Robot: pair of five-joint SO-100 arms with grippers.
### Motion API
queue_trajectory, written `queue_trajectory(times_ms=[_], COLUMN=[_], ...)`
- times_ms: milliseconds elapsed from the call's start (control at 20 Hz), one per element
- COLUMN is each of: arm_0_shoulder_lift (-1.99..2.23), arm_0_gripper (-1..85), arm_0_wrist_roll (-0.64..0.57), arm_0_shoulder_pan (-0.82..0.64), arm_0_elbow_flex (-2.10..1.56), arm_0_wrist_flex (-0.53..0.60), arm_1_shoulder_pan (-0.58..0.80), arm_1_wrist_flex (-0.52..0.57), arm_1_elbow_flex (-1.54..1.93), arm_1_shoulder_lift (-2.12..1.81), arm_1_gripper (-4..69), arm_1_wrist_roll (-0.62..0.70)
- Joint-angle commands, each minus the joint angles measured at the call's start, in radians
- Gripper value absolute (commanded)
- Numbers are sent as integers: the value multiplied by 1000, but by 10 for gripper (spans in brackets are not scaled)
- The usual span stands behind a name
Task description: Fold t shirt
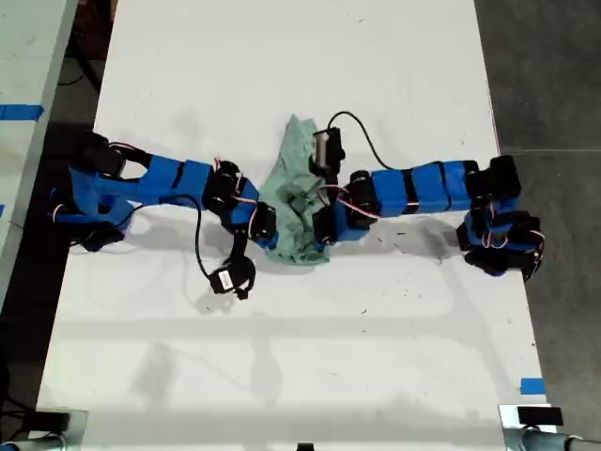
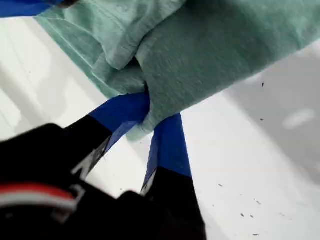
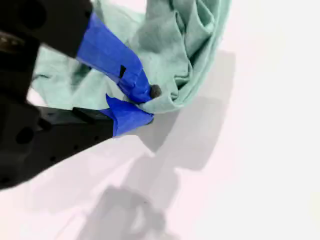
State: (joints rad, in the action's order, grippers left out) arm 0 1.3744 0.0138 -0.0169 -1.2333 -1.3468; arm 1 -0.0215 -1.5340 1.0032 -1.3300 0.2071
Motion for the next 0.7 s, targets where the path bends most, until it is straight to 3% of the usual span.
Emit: queue_trajectory(times_ms=[0,300,650], arm_0_shoulder_lift=[155,124,-213], arm_0_gripper=[-1,-1,-1], arm_0_wrist_roll=[-80,-253,-311], arm_0_shoulder_pan=[-150,-459,-661], arm_0_elbow_flex=[164,179,229], arm_0_wrist_flex=[-28,41,186], arm_1_shoulder_pan=[114,400,637], arm_1_wrist_flex=[-2,91,242], arm_1_elbow_flex=[-60,-9,72], arm_1_shoulder_lift=[-144,-219,-14], arm_1_gripper=[5,7,6], arm_1_wrist_roll=[100,350,561])
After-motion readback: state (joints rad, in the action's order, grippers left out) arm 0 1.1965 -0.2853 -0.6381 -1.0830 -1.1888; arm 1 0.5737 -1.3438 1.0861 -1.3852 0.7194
